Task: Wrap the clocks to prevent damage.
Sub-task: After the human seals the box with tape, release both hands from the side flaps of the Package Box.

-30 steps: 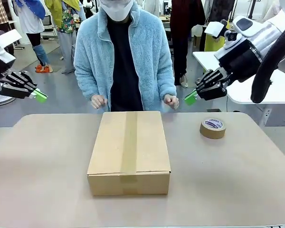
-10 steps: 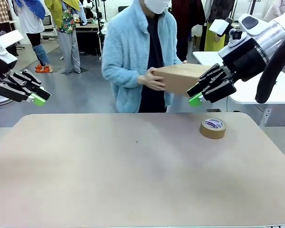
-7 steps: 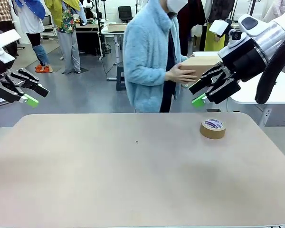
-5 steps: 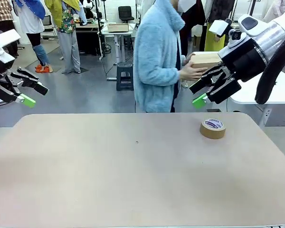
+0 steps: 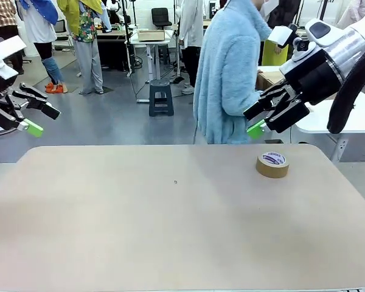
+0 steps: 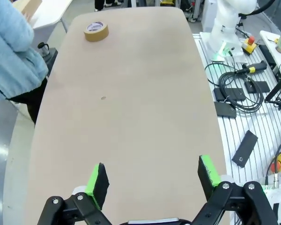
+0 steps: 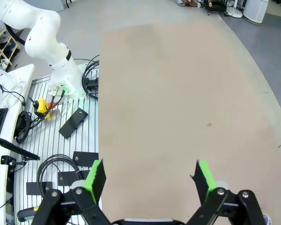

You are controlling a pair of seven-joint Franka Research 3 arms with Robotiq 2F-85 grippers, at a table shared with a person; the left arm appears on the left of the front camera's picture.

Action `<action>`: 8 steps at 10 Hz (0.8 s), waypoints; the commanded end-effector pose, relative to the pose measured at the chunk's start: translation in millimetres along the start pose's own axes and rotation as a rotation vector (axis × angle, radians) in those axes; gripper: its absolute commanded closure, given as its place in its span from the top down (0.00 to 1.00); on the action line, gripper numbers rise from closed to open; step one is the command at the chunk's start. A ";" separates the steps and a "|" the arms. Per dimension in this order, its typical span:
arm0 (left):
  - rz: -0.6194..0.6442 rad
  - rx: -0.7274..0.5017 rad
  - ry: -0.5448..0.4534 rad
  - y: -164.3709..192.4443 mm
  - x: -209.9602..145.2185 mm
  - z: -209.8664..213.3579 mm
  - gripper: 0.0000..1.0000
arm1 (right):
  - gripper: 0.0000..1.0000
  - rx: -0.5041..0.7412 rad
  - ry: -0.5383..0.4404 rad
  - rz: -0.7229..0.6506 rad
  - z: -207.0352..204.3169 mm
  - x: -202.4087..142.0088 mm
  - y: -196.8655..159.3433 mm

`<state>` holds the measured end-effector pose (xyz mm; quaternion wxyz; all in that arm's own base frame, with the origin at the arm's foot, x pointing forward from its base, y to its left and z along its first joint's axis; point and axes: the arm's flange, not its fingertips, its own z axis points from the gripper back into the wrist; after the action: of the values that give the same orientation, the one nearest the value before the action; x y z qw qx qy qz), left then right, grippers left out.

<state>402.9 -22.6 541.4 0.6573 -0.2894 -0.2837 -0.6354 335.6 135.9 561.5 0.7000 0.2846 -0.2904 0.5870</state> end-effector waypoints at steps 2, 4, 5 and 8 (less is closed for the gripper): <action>0.010 -0.017 -0.030 0.1 -2.9 -3.4 1.00 | 1.00 0.002 -0.003 0.002 -1.0 0.5 0.3; 0.058 0.037 -0.072 2.7 -11.0 2.5 1.00 | 1.00 0.018 -0.084 0.006 8.4 -17.8 -8.5; 0.096 0.057 -0.126 4.9 -16.4 7.6 1.00 | 1.00 0.039 -0.142 0.018 19.2 -35.0 -15.8; 0.180 0.090 -0.183 18.0 -45.0 10.0 1.00 | 1.00 0.062 -0.254 0.009 52.6 -82.3 -29.0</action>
<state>413.8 14.5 522.9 0.6864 -0.3294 -0.3341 -0.5556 346.4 50.9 543.0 0.6619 0.3504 -0.3478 0.5640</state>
